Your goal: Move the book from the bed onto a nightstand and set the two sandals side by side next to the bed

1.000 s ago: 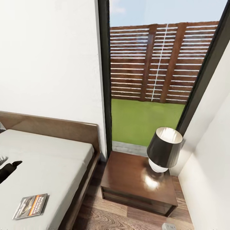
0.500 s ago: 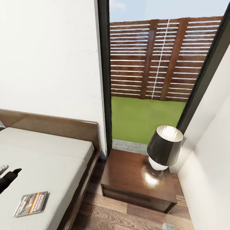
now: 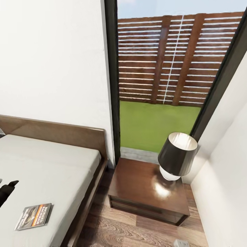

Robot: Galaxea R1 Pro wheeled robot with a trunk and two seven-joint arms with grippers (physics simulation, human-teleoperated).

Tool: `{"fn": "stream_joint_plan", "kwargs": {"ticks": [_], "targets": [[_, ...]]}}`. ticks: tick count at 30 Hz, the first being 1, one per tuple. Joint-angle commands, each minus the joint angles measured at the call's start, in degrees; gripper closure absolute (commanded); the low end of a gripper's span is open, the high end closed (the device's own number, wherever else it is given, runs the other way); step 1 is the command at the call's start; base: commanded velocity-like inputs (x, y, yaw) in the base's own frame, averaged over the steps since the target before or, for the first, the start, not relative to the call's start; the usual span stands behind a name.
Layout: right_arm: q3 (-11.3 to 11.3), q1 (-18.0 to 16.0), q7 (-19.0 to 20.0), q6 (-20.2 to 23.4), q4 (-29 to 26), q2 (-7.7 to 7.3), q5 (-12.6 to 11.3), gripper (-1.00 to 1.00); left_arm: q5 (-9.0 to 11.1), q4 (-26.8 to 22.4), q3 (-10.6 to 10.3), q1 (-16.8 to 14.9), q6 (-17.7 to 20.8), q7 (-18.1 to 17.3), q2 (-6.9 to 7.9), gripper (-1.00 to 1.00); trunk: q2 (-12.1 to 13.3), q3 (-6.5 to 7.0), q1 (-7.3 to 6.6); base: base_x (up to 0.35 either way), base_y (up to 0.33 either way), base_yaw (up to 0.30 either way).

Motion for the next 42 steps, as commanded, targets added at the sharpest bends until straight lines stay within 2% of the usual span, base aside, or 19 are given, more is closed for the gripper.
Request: {"fn": "stream_joint_plan", "kwargs": {"ticks": [1, 26, 31, 32, 34, 38, 42], "targets": [[-0.08, -0.04, 0.25, 0.17, 0.03, 0.00, -0.39, -1.00, 0.13, -0.03, 0.25, -0.08, 0.46, -0.19, -0.01, -1.00, -0.12, -0.21, 0.03, 0.000, 0.000, 0.000], [-0.08, -0.04, 0.15, 0.09, 0.03, 0.03, -0.31, -1.00, 0.16, -0.03, 0.10, -0.08, 0.70, -0.19, -0.17, -1.00, -0.12, -2.45, 0.03, 0.000, 0.000, 0.000], [-0.08, -0.05, 0.15, 0.09, 0.03, 0.03, -0.31, -1.00, 0.16, -0.03, 0.07, -0.08, 0.71, -0.19, -0.85, -1.00, -0.12, -2.90, 0.03, 0.000, 0.000, 0.000], [-0.12, -0.05, 0.15, 0.12, 0.03, -0.09, -0.36, -1.00, 0.16, -0.03, -0.10, -0.08, 0.71, -0.19, -1.56, -1.00, -0.12, -2.99, 0.03, 0.000, 0.000, 0.000], [-0.14, -0.05, 0.16, 0.15, 0.00, -0.12, -0.37, -1.00, 0.16, -0.03, -0.42, -0.08, 0.71, -0.19, -1.85, -1.00, -0.12, -3.17, 0.03, 0.000, 0.000, 0.000], [-0.16, -0.04, 0.16, 0.12, -0.05, -0.14, -0.39, -1.00, 0.16, -0.03, -1.75, -0.08, 0.71, -0.27, -2.20, -1.00, -0.12, -3.52, 0.03, 0.000, 0.000, 0.000], [-0.17, -0.04, 0.16, 0.12, -0.05, -0.15, -0.39, -1.00, 0.16, -0.03, -2.14, -0.08, 0.71, -0.26, -2.46, -1.00, -0.12, -3.88, 0.03, 0.000, 0.000, 0.000]]}}
